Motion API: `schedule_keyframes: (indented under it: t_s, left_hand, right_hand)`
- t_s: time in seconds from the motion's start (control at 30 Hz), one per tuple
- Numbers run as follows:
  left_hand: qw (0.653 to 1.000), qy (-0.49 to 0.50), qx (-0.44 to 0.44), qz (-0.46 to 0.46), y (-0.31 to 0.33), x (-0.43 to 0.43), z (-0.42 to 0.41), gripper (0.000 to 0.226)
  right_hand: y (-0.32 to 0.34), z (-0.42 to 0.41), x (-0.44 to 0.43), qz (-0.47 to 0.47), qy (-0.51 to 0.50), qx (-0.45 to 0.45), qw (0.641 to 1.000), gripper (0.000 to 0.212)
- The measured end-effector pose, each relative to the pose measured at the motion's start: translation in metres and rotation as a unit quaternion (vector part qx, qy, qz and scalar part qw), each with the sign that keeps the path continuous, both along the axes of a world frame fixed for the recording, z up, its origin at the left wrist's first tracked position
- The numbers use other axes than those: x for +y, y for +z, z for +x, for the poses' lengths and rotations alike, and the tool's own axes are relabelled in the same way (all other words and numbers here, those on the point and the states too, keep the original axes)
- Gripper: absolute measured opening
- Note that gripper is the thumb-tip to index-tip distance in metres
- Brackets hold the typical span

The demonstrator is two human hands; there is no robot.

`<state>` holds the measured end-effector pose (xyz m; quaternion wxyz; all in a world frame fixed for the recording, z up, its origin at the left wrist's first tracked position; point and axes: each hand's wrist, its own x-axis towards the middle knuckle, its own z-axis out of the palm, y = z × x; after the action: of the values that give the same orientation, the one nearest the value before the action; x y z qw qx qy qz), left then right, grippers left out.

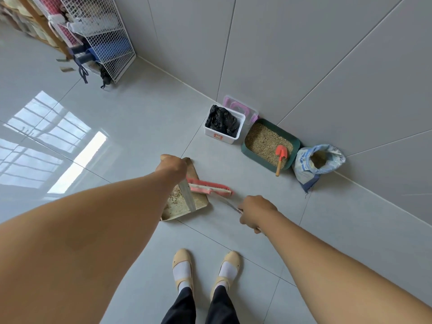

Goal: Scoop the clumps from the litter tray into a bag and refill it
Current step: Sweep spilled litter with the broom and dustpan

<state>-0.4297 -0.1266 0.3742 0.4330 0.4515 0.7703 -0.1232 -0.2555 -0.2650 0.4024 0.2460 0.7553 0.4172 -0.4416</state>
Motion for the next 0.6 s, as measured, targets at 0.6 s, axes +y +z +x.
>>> schedule_keyframes:
  t_s: [0.6]
  left_hand:
    - [0.998,-0.052,0.019,0.021,-0.016,-0.013,0.008,0.049]
  right_hand:
    - [-0.021,0.052,-0.073,0.064,-0.394,-0.052,0.916,0.034]
